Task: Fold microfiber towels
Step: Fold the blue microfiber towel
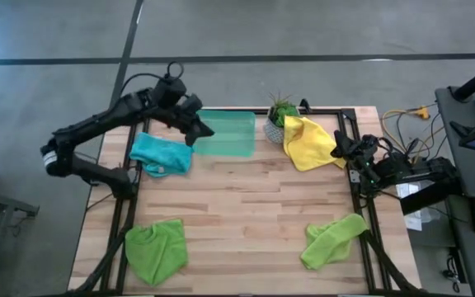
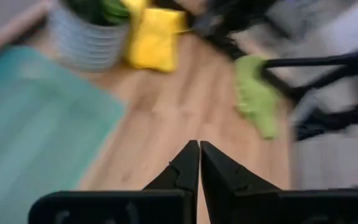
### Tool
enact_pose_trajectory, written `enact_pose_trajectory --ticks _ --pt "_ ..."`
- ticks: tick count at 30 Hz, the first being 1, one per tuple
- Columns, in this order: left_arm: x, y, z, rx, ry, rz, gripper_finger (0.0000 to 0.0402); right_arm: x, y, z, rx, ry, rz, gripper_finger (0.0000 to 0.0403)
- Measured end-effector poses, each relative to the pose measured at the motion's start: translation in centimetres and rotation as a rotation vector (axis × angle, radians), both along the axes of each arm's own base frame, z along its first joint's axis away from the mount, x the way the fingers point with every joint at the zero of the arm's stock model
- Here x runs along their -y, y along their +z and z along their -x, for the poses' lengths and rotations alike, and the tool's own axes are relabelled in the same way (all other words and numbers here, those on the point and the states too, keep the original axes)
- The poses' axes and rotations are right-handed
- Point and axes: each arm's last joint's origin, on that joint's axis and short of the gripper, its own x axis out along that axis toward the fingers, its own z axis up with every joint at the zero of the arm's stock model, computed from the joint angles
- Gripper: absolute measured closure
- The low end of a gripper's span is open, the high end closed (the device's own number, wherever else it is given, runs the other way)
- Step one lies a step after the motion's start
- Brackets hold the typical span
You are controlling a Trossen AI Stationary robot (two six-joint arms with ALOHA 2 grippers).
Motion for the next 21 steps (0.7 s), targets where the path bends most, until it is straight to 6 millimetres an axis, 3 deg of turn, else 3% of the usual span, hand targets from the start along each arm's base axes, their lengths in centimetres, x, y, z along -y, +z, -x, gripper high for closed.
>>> enact_pose_trajectory --ticks 3,6,8,14,21 --pt "-1.4 -3.4 2.1 -0.085 0.179 0.072 0.0402 0.0 0.0 0.0 0.000 -0.001 0.000 0.0394" --pt "-2.3 -6.3 4.3 -0.240 0.395 0.037 0.0402 0.0 0.0 0.0 -0.004 -0.008 -0.001 0.0394" --pt "-2.5 -7.4 5.0 -0.265 0.469 0.049 0.0402 0.1 0.0 0.0 -0.013 -0.028 -0.004 0.0394" --pt "-2.4 -9.0 5.3 -0.295 0.342 -0.004 0.0402 0.2 -0.1 0.1 -0.021 -0.078 -0.039 0.0394" --pt "-4.2 -12.2 3.9 -0.518 0.208 0.014 0.0386 0.4 -0.3 0.1 -0.057 -0.157 -0.069 0.0394"
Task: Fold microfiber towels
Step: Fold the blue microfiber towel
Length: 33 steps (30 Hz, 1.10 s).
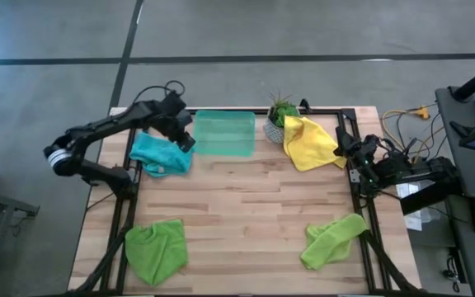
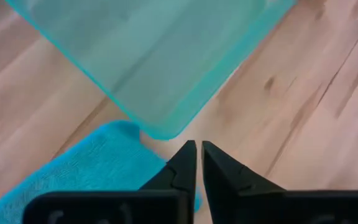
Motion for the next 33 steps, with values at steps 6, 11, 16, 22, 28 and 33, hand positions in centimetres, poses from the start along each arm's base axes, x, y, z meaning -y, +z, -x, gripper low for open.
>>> enact_pose_trajectory --ticks 6,11,16,22,28,33 --pt "-2.0 -2.1 -0.4 -0.168 -0.004 0.079 0.0327 0.0 0.1 0.1 0.012 -0.001 -0.002 0.0394" --pt "-3.4 -2.5 0.1 -0.289 -0.031 -0.030 0.0253 0.0 0.2 0.1 0.023 -0.001 -0.004 0.0394" --pt "-3.9 -3.8 0.0 -0.371 -0.145 -0.065 0.0200 0.0 0.2 0.1 0.025 -0.001 -0.004 0.0394" --pt "-5.1 -6.0 -0.4 -0.486 -0.193 -0.074 0.0195 0.0 0.2 0.1 0.033 0.003 -0.009 0.0394" --pt "-5.5 -8.6 -0.7 -0.529 -0.259 0.019 0.0194 0.0 0.2 0.1 0.066 0.034 -0.024 0.0394" --pt "-5.9 -10.4 -1.0 -0.572 -0.241 0.080 0.0194 0.0 0.5 0.2 0.077 0.042 -0.021 0.0394"
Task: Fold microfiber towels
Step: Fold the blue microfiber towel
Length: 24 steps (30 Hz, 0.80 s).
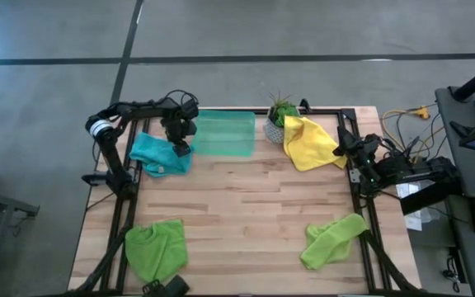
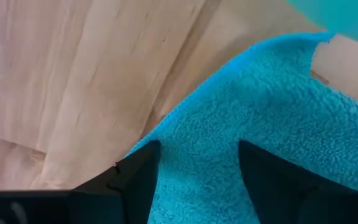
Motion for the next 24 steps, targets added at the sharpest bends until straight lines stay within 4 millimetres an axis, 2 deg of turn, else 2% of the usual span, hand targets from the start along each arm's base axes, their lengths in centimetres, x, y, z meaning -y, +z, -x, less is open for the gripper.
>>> enact_pose_trajectory --ticks 3,5,7,12,14,18,21,24 --pt "-0.1 -0.9 -0.1 -0.022 0.013 0.021 0.0200 0.0 0.6 0.1 0.014 0.011 0.013 0.0394" --pt "-0.1 -1.2 -0.1 -0.030 0.025 0.023 0.0218 0.0 0.9 0.2 0.023 0.015 0.018 0.0394" --pt "-0.1 -1.2 -0.1 -0.034 0.028 0.019 0.0252 0.0 1.3 0.3 0.012 0.014 0.048 0.0394" --pt "-0.1 -1.2 0.0 -0.038 0.030 0.025 0.0380 0.0 2.3 0.6 -0.001 0.002 0.094 0.0394" --pt "0.1 -0.8 0.1 -0.026 0.032 0.037 0.0390 0.0 2.6 0.7 0.007 0.002 0.096 0.0394" --pt "0.7 1.6 0.5 0.017 0.039 0.039 0.0399 -0.1 2.9 0.7 0.009 0.017 0.119 0.0394" --pt "1.4 5.7 0.9 0.153 0.094 -0.033 0.0400 -0.2 2.9 0.6 0.013 0.064 0.162 0.0394" --pt "3.1 9.8 2.0 0.339 0.157 -0.070 0.0401 -0.5 3.0 0.1 0.021 0.157 0.220 0.0394"
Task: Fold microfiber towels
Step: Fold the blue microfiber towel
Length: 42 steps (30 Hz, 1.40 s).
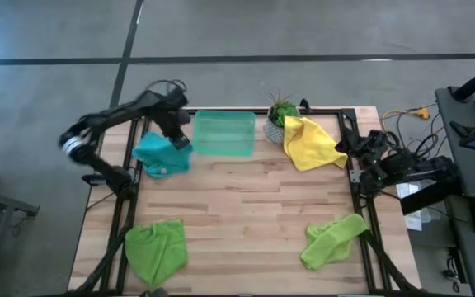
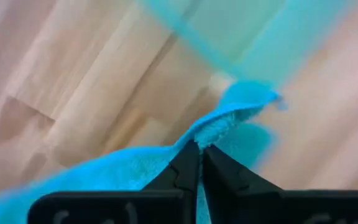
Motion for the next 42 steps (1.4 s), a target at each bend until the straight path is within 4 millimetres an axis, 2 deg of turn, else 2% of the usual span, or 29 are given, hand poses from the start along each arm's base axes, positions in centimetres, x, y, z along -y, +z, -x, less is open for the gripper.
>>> enact_pose_trajectory --ticks 4,7,11,14,17,20,24,28,34,38,42 --pt "3.1 5.8 1.4 0.368 0.113 -0.078 0.0401 -0.4 0.6 -1.0 -0.028 0.084 0.037 0.0394" --pt "5.5 9.2 2.5 0.616 0.188 -0.154 0.0401 -0.6 2.0 -2.3 -0.105 0.049 0.105 0.0394" --pt "8.3 12.4 4.0 0.929 0.280 -0.201 0.0401 -0.9 4.6 -4.7 -0.254 -0.064 0.275 0.0394" --pt "9.8 13.9 4.1 1.136 0.318 -0.202 0.0401 -1.3 6.9 -7.1 -0.349 -0.122 0.374 0.0394" --pt "10.9 14.9 3.3 1.327 0.318 -0.193 0.0401 -1.7 9.1 -10.0 -0.457 -0.143 0.454 0.0394" --pt "11.8 15.5 1.4 1.454 0.314 -0.187 0.0401 -2.0 10.9 -13.1 -0.571 -0.100 0.553 0.0394" --pt "13.1 15.5 -2.2 1.501 0.280 -0.149 0.0401 -2.0 13.7 -16.4 -0.715 0.012 0.680 0.0390" --pt "14.1 15.5 -5.8 1.545 0.226 -0.098 0.0401 -1.4 15.3 -19.3 -0.912 0.166 0.766 0.0362" --pt "15.5 15.8 -9.7 1.592 0.176 -0.059 0.0402 -1.0 16.3 -20.8 -1.163 0.211 0.801 0.0267" --pt "15.9 16.7 -10.4 1.610 0.149 -0.085 0.0402 -1.0 16.0 -20.8 -1.225 0.234 0.771 0.0200" --pt "15.9 17.2 -10.4 1.623 0.145 -0.090 0.0402 -1.4 15.4 -20.3 -1.254 0.265 0.776 0.0157"
